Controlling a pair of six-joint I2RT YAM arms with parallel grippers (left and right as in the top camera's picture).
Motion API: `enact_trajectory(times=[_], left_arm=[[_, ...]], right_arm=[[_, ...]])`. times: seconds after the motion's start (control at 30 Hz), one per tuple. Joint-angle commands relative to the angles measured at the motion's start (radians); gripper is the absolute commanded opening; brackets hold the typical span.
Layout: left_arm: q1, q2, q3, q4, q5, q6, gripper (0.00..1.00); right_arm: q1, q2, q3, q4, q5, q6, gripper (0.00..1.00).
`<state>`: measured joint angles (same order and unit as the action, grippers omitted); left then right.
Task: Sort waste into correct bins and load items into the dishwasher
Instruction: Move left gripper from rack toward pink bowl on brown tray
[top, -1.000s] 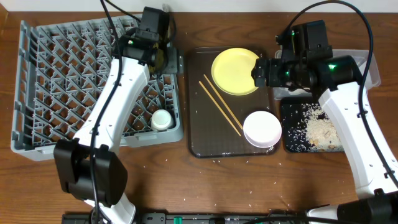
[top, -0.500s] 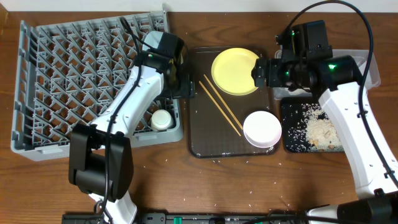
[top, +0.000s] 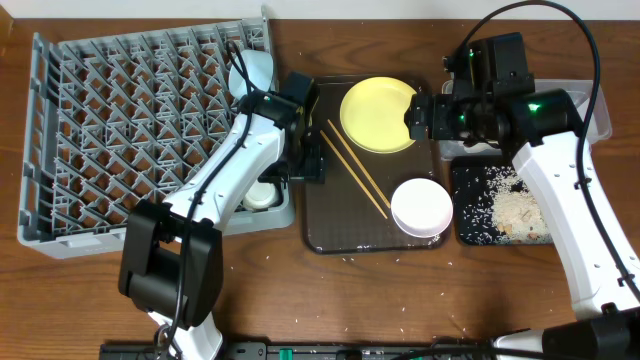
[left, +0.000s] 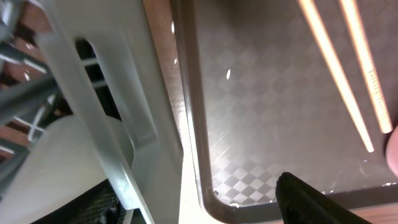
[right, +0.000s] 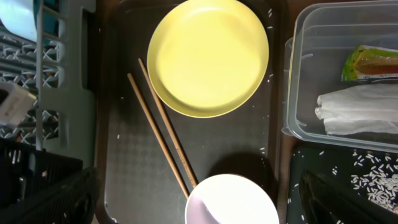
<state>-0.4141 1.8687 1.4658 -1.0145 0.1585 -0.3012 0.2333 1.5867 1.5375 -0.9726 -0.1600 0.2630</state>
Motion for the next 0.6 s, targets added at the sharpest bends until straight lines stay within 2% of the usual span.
enact_trajectory(times=[0.0, 0.2, 0.57], left_arm=[[-0.004, 0.003, -0.053, -0.017, 0.006, -0.034, 0.76], [-0.005, 0.003, -0.108, -0.048, 0.007, -0.053, 0.76], [-0.028, 0.002, -0.108, -0.105, 0.016, -0.117, 0.75]], right_arm=[[-0.002, 0.003, -0.001, -0.001, 0.003, 0.005, 0.99], [-0.002, 0.003, -0.001, -0.001, 0.003, 0.005, 0.99], [-0.002, 0.003, -0.001, -0.001, 0.003, 0.005, 0.99]])
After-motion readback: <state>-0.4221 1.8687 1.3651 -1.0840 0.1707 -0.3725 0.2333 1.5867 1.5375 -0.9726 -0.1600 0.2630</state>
